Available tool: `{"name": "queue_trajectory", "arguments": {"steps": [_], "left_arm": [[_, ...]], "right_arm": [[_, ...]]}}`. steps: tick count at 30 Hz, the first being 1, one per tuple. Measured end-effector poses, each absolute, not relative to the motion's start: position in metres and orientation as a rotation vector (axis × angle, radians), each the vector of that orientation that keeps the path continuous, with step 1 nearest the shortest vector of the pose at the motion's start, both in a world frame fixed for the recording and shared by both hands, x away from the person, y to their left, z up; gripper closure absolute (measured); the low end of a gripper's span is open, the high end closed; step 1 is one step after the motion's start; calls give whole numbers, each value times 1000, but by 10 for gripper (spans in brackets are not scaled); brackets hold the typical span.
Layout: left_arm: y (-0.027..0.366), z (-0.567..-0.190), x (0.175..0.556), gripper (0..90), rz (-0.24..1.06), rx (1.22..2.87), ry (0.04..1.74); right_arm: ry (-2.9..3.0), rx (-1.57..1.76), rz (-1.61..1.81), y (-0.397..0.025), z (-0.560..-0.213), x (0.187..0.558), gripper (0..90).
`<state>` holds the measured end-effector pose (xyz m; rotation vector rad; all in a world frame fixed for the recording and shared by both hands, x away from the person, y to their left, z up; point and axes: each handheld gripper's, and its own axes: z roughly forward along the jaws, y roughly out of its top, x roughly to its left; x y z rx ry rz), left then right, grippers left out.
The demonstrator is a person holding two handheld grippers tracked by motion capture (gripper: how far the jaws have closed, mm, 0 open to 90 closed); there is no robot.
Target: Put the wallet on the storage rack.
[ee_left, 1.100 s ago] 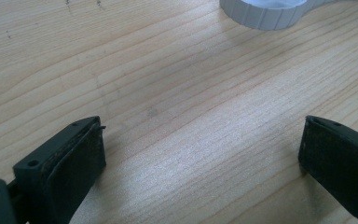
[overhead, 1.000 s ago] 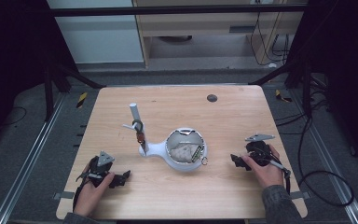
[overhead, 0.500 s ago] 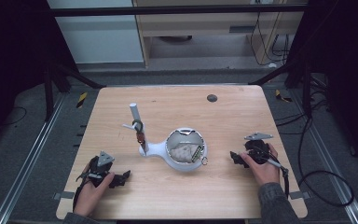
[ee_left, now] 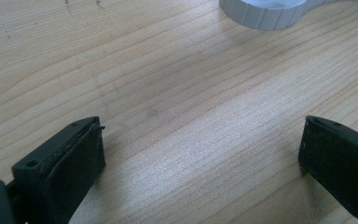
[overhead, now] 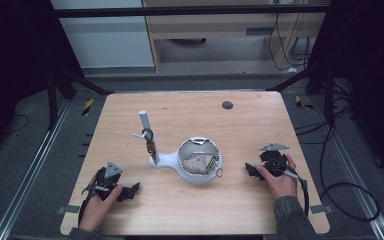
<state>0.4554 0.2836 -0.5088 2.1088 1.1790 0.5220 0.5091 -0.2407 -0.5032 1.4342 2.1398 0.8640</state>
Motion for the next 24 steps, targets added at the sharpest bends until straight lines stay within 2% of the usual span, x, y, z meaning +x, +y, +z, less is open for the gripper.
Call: {"name": "queue_trajectory", "arguments": {"steps": [14, 24], "left_arm": [[284, -509, 456, 0, 523, 2111, 1175], [283, -509, 456, 0, 521, 2108, 1174]], "right_arm": [[2121, 1445, 865, -236, -510, 510, 3], [2067, 1460, 880, -235, -513, 506, 3]]}}
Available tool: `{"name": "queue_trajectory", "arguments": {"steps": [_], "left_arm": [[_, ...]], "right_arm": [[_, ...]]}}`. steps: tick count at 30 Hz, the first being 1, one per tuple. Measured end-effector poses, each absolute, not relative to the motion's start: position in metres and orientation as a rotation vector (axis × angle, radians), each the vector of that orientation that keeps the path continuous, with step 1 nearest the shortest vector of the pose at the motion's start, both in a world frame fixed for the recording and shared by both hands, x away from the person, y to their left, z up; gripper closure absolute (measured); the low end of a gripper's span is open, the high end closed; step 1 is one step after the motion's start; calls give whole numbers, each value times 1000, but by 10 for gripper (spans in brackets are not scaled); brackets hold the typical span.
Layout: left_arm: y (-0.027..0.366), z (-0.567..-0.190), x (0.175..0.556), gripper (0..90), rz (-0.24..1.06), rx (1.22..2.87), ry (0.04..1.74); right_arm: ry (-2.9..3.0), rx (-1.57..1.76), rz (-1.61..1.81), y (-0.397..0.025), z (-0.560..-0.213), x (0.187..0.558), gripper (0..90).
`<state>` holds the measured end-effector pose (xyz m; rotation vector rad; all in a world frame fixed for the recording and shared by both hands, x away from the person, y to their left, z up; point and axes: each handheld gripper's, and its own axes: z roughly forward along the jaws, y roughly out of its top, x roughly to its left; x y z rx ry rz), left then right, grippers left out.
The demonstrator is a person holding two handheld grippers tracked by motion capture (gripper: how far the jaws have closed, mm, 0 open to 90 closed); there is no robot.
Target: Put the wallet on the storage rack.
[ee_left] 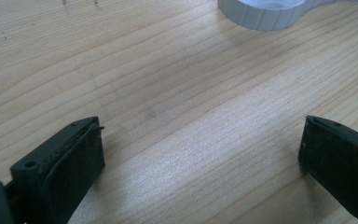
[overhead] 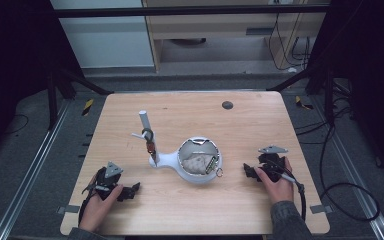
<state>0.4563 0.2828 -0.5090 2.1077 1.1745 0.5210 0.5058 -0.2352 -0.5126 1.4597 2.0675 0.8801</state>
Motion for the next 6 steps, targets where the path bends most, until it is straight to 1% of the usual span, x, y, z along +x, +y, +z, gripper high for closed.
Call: {"name": "queue_trajectory", "arguments": {"steps": [6], "left_arm": [[282, -509, 456, 0, 519, 2106, 1174]], "right_arm": [[2045, 1486, 876, -233, -512, 503, 3]]}}
